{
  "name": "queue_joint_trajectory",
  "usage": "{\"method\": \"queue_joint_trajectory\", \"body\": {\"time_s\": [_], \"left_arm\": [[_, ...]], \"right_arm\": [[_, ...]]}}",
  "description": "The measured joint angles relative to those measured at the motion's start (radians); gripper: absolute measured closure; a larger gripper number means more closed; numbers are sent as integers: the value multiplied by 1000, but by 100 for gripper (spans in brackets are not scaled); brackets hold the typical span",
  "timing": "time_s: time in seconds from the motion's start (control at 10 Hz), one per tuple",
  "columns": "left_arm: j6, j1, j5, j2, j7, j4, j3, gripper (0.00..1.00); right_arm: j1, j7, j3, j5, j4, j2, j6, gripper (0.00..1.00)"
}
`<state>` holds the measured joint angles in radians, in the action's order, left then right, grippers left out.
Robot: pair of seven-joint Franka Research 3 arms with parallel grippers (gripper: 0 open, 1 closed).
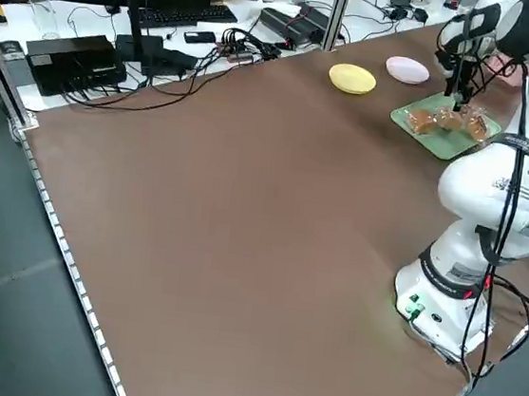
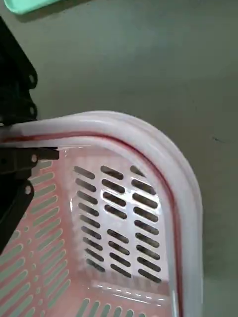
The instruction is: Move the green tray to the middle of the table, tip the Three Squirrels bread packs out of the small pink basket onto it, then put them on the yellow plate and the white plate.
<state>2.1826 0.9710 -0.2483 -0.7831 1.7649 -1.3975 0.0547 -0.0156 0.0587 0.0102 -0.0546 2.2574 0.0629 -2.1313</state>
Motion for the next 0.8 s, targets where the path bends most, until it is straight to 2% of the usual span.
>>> {"method": "queue_joint_trajectory", "body": {"time_s": [0.5, 0.7, 0.8], "left_arm": [[0, 18, -6, -8, 5, -37, 0, 0], [12, 26, -6, -18, 6, -41, 0, 0], [36, 30, -6, -30, 6, -41, 0, 0]], "right_arm": [[23, 45, 0, -5, 4, 74, -67, 93], [26, 52, -1, -5, 4, 87, -67, 88], [27, 52, -1, -5, 4, 89, -67, 80]]}}
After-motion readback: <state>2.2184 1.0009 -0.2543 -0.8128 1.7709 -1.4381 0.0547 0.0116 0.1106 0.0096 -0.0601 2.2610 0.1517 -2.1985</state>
